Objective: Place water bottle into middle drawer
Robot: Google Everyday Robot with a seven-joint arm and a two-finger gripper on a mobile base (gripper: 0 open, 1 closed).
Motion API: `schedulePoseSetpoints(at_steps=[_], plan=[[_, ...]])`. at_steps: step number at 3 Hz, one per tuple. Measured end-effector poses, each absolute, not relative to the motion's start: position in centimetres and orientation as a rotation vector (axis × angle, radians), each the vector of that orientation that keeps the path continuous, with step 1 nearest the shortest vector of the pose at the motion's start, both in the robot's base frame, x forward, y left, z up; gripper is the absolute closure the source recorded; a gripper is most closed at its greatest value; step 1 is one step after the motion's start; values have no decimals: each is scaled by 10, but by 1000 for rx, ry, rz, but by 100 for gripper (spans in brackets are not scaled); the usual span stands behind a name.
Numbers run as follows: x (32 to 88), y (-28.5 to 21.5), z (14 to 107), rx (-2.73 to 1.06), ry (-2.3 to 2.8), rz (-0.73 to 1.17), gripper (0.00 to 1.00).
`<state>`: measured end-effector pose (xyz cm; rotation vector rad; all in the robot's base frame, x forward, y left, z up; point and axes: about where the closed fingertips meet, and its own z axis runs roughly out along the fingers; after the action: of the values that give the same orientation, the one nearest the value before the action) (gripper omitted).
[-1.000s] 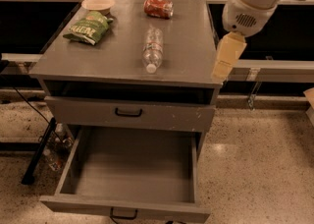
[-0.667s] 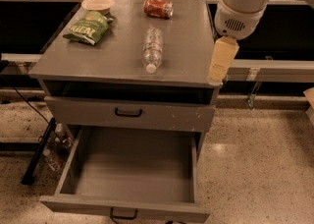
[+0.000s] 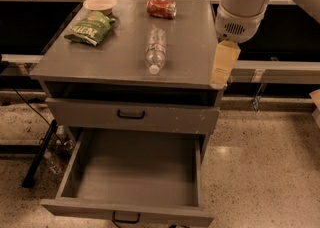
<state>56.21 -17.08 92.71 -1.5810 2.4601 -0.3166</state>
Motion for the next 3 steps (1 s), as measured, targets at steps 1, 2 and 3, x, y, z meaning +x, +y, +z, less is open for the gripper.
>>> schedulePoseSetpoints(at_steps=[1,2,3], plan=[[564,-170,929,-1583,2409,-282,0],[574,-158,931,-1632,2265,-148,0],[579,-146,930,-1686,2179,-54,0]])
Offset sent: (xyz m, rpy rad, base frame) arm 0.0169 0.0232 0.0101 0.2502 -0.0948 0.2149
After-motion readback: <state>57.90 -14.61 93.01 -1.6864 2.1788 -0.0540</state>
